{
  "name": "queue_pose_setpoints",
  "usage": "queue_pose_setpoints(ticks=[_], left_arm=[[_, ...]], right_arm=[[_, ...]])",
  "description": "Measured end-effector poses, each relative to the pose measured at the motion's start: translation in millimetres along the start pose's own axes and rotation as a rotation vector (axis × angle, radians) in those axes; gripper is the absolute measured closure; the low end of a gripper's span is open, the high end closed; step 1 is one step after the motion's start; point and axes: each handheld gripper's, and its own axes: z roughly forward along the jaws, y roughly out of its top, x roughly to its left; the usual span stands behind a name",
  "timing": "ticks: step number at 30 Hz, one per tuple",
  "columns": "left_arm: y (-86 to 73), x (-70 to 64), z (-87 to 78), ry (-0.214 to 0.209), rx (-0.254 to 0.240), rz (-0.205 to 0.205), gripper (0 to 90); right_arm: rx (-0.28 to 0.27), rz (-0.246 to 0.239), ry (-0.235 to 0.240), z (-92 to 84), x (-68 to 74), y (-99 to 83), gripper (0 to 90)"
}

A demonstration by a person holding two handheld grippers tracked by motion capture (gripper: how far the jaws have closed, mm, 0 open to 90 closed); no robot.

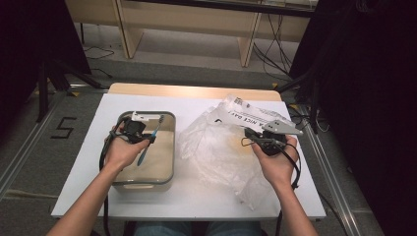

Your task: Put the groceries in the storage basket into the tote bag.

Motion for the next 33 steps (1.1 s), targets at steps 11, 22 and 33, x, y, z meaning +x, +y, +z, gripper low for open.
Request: queue_pose_setpoints(ticks=[11, 22, 33], left_arm=[[1.7, -3.7, -6.7, 0.001, -0.083, -0.001, 78.3], [5.3, -9.1, -15.8, -0.008, -0.142, 0.000, 78.3], [8.4, -15.0, -23.4, -0.014, -0.200, -0.015, 78.3]], right_arm=[[0.000, -0.001, 0.001, 0.4, 0.4, -0.2, 90.0], [-0.002, -0.001, 0.001, 0.6, 0.9, -0.2, 90.0], [-0.002, -0.004, 0.002, 0.8, 1.0, -0.4, 90.0]])
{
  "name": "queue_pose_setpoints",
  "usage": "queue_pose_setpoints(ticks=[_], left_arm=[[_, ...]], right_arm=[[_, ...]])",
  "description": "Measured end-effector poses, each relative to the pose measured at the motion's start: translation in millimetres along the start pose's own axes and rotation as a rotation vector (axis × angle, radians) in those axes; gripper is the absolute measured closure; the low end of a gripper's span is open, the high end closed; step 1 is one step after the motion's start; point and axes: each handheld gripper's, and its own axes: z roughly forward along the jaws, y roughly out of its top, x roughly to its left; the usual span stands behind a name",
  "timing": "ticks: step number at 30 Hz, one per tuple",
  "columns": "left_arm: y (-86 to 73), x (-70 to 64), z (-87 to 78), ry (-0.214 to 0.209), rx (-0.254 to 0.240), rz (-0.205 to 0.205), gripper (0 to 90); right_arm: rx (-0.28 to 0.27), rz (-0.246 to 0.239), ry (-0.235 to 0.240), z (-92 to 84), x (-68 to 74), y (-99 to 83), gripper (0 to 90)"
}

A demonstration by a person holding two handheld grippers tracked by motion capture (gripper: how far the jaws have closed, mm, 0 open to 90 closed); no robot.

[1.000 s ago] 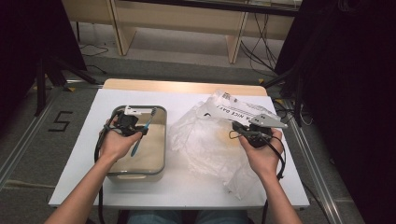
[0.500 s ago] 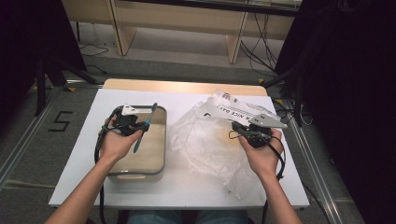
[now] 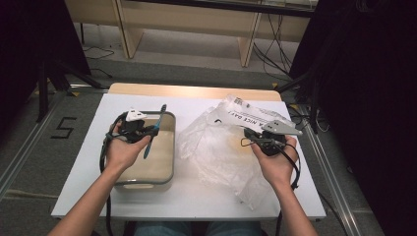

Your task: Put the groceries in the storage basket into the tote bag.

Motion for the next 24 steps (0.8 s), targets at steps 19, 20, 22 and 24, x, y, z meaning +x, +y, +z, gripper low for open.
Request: queue_pose_setpoints(ticks=[19, 20, 22, 24], left_arm=[[9.0, -19.5, -11.1, -0.058, -0.051, 0.001, 78.3], [9.5, -20.1, -11.7, -0.062, -0.047, 0.006, 78.3], [10.0, -21.8, -11.9, -0.067, -0.052, 0.005, 78.3], [10.3, -23.8, -12.4, -0.071, -0.054, 0.006, 78.3]], right_arm=[[0.004, -0.002, -0.004, -0.1, 0.1, -0.1, 90.0], [0.003, -0.003, -0.004, 0.0, 0.1, -0.1, 90.0], [0.004, -0.003, -0.003, 0.1, 0.1, -0.2, 90.0], [0.004, -0.002, -0.003, 0.1, 0.1, -0.2, 90.0]])
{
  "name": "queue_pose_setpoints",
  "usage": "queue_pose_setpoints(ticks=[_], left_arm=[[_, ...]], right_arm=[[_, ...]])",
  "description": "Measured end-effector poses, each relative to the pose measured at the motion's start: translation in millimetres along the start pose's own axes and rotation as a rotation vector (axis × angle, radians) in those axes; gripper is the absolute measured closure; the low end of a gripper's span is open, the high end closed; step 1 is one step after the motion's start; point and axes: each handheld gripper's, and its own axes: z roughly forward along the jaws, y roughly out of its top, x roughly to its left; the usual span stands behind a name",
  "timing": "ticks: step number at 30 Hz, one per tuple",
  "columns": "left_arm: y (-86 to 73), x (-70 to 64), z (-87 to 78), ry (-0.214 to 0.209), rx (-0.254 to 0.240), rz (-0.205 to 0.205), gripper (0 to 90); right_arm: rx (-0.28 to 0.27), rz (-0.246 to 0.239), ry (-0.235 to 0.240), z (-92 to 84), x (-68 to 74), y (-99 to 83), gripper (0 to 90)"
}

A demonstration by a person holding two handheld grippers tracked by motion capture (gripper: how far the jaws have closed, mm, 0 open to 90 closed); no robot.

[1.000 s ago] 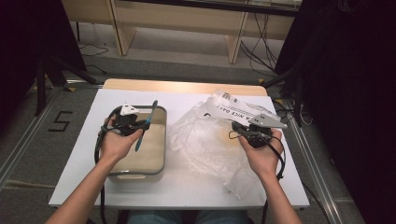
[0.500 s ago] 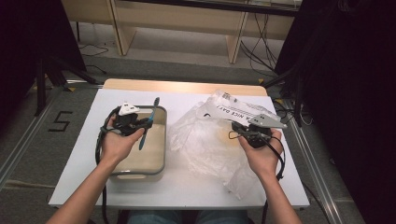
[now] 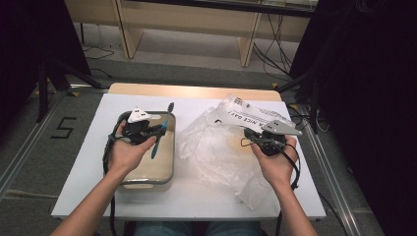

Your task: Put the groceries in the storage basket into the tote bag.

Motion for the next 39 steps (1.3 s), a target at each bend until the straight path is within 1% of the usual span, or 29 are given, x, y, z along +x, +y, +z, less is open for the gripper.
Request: queue_pose_setpoints(ticks=[10, 13, 20, 26, 31, 33, 39], left_arm=[[3.8, -11.4, -2.2, -0.032, -0.013, 0.014, 78.3], [5.2, -14.9, -3.0, -0.049, -0.011, 0.020, 78.3], [7.9, -21.9, -5.2, -0.062, -0.019, 0.036, 78.3], [10.3, -30.3, -6.9, -0.084, -0.025, 0.046, 78.3], [11.4, -35.5, -6.9, -0.097, -0.018, 0.057, 78.3], [11.2, -37.6, -6.2, -0.105, -0.017, 0.051, 78.3], [11.8, -44.1, -4.4, -0.116, -0.015, 0.070, 78.3]], right_arm=[[-0.001, 0.002, 0.001, 0.0, 0.3, 0.0, 90.0], [-0.001, 0.004, 0.000, 0.2, 0.5, -0.1, 90.0], [-0.002, 0.001, 0.000, 0.0, 0.0, 0.1, 90.0], [-0.001, 0.003, 0.001, 0.0, 0.4, 0.2, 90.0], [-0.002, 0.002, 0.001, 0.0, 0.2, 0.2, 90.0], [-0.001, 0.002, 0.000, 0.1, 0.4, 0.1, 90.0], [0.000, 0.004, 0.003, 0.1, 0.3, 0.2, 90.0]])
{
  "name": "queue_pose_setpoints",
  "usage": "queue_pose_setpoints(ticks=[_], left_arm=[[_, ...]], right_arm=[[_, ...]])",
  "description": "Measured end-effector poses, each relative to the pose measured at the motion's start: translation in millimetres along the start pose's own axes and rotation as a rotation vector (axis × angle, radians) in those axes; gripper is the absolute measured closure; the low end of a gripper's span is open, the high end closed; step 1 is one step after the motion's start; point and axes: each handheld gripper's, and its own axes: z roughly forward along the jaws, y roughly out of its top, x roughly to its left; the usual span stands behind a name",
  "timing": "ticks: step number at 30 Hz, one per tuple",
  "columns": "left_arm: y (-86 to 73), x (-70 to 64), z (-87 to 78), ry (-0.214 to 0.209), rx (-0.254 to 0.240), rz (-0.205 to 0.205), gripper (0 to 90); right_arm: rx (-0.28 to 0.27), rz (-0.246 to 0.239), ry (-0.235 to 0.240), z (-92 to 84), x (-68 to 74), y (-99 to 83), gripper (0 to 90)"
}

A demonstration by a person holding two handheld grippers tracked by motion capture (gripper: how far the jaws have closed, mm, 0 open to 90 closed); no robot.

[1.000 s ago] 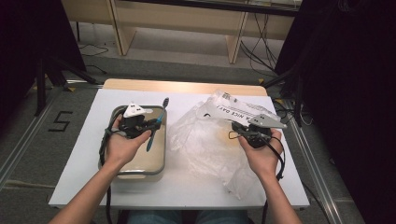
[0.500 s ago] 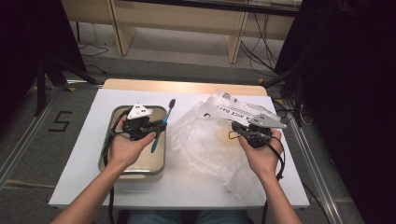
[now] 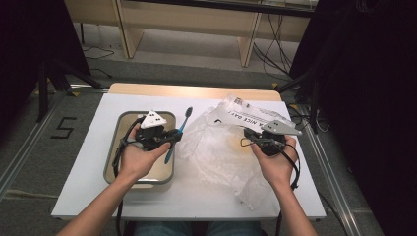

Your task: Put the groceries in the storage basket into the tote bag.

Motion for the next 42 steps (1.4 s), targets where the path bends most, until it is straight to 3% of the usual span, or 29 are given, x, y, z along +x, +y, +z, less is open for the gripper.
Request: queue_pose_setpoints(ticks=[29, 42], left_arm=[[-1.4, -50.0, 30.2, -0.099, 0.064, 0.078, 78.3], [-3.7, -63.2, 43.6, -0.112, 0.098, 0.110, 78.3]], right_arm=[[-0.006, 0.006, 0.001, 0.1, -0.3, -0.2, 90.0], [-0.007, 0.006, 0.001, -0.1, -0.2, -0.2, 90.0]])
